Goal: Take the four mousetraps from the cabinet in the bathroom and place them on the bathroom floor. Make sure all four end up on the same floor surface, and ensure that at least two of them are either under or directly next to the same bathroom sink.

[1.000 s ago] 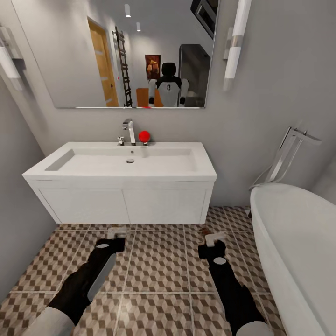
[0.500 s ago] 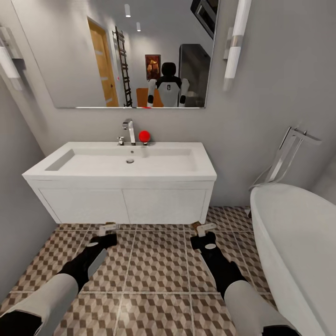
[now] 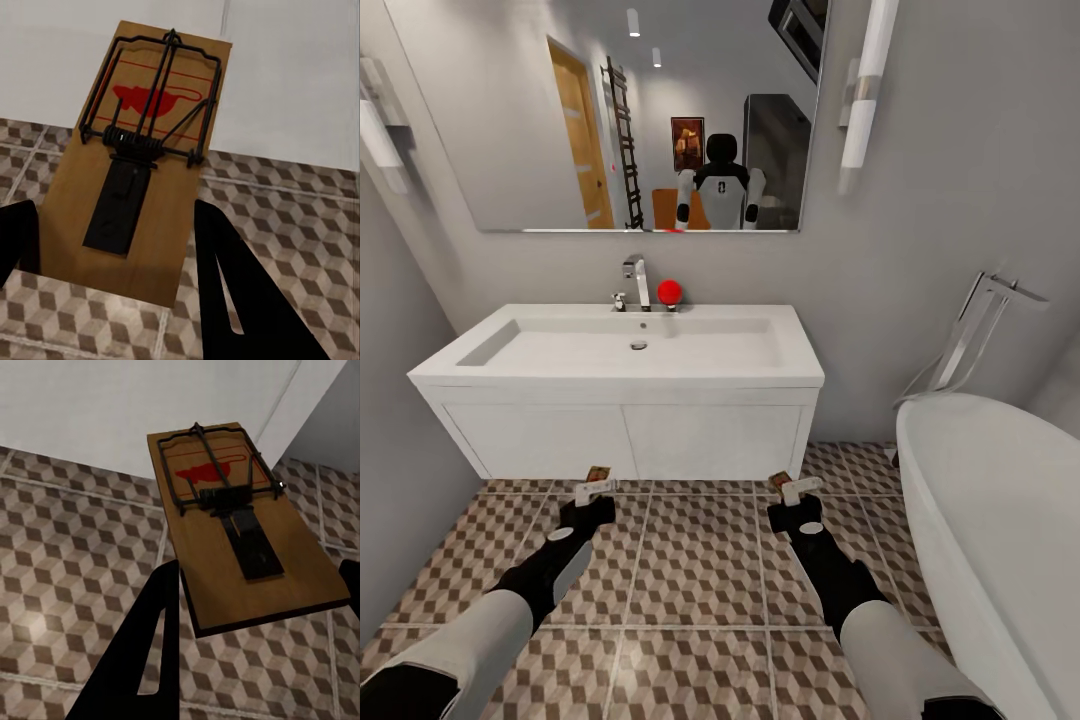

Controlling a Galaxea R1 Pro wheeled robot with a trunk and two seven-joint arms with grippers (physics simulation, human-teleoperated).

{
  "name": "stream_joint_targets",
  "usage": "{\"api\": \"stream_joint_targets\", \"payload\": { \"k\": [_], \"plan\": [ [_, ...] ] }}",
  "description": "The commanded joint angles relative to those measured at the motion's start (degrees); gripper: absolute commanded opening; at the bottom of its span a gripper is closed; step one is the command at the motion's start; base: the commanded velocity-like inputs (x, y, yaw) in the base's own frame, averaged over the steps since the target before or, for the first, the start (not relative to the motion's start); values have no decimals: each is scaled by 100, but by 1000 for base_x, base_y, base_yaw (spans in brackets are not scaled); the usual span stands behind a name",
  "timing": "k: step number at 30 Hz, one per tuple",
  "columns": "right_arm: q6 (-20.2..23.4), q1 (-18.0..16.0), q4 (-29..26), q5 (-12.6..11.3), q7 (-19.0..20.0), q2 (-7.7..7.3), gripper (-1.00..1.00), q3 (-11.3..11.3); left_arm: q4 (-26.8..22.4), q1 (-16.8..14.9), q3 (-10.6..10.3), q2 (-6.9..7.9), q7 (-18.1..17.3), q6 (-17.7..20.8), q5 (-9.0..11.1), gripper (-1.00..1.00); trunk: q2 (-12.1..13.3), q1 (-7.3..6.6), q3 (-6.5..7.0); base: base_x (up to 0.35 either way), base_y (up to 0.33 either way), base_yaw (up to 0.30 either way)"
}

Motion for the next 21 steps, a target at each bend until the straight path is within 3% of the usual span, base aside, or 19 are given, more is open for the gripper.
{"api": "stream_joint_targets", "payload": {
  "k": [1,13,21],
  "plan": [
    [38,-2,-12,49,-7,3,-100,-5,7,-4,-52,-1,61,-22,30,-100,-3,0,-5,0,0,0],
    [-248,-2,-236,55,0,3,-100,3,35,-4,-60,-30,74,-42,29,-100,-3,0,-5,0,0,0],
    [-263,-2,-361,50,12,3,-100,20,35,-4,-62,-37,63,-42,29,-100,-324,175,-201,0,0,0]
  ]
}}
